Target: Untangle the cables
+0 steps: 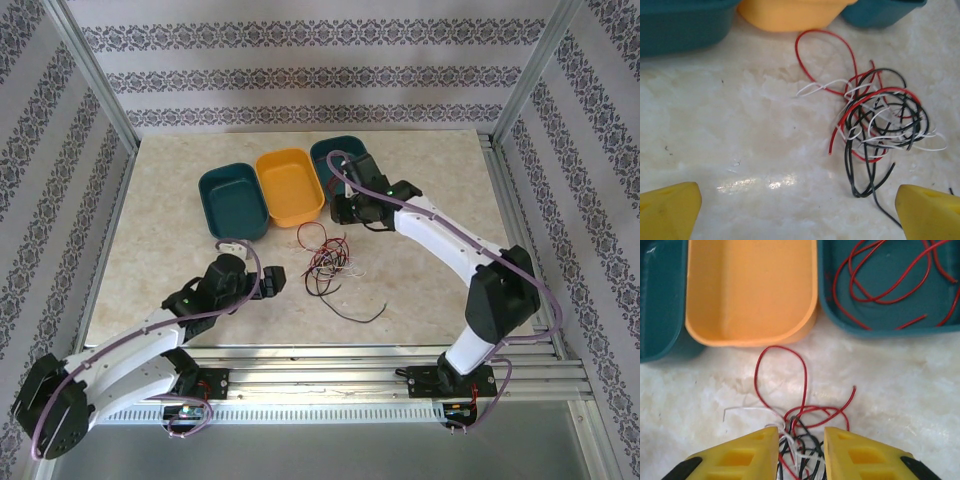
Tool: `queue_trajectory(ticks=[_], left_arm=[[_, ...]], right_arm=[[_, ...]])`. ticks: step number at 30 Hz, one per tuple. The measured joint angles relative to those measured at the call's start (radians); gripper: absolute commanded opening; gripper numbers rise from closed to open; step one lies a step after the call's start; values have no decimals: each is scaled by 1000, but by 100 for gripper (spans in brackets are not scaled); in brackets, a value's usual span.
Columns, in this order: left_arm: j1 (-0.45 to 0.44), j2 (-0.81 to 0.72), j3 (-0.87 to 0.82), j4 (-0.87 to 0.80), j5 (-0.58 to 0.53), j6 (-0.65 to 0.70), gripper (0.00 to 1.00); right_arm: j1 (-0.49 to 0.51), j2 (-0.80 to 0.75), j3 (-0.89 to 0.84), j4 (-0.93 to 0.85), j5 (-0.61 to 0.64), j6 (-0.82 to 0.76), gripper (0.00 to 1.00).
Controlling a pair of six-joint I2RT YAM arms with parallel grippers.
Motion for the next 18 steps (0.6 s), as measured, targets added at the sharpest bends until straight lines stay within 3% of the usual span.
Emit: queue_trajectory(ticks=[8, 18], left_arm=[[0, 130, 7, 67, 71, -12, 99], [0, 173, 25, 86, 101, -26, 99]], right_arm=[[74, 6, -22, -54, -11, -49, 24], [82, 124, 8, -169, -16, -128, 28]])
